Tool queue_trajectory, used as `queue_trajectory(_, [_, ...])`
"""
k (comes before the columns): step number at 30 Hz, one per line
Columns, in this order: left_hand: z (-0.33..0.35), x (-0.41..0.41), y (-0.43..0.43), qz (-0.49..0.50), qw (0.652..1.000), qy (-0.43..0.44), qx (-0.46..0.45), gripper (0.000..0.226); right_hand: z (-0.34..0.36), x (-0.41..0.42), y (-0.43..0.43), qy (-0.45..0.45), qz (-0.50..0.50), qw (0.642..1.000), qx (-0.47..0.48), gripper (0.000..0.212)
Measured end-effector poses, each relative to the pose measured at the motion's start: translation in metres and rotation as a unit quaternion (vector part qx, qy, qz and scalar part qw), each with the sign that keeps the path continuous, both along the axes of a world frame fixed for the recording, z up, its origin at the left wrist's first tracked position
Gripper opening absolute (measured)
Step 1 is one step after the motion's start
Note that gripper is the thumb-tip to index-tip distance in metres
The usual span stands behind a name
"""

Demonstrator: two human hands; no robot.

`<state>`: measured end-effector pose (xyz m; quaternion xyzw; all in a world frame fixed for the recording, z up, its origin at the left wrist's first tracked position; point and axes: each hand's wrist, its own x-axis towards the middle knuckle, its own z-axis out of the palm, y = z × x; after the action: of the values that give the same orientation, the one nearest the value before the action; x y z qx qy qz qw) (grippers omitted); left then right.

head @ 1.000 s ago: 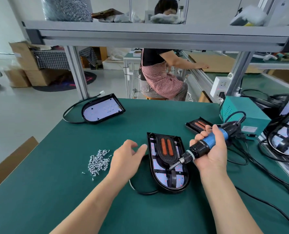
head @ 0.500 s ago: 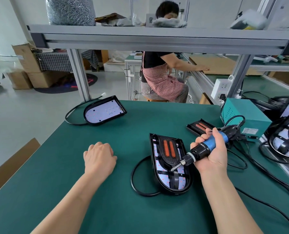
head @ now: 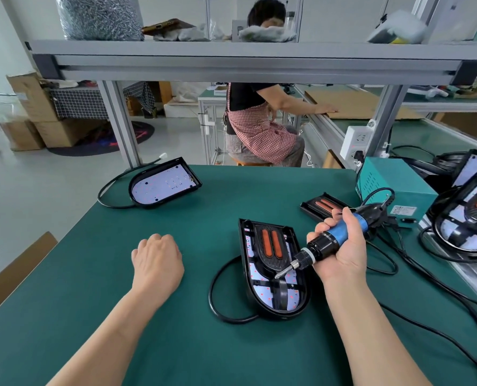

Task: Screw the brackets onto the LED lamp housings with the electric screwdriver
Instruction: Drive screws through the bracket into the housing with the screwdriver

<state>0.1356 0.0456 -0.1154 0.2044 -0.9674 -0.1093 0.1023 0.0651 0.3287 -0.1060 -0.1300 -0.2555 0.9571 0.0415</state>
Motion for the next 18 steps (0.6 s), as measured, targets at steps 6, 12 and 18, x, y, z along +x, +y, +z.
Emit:
queue_trajectory(6, [0.028,0.008,0.04,-0.098,0.972,0.112,0.18,0.019,0.0,-0.001,0.001,0.002,-0.003,1.0,-0.007,0.015])
queue_trajectory(12, [0.045,0.022,0.089,-0.221,0.895,0.137,0.362,0.029,-0.001,-0.003,0.005,-0.007,-0.002,0.999,-0.045,0.014])
queue_trajectory(18, [0.027,0.03,0.115,-0.225,0.897,0.116,0.362,0.036,-0.002,-0.005,0.011,-0.015,-0.011,0.998,-0.067,0.015])
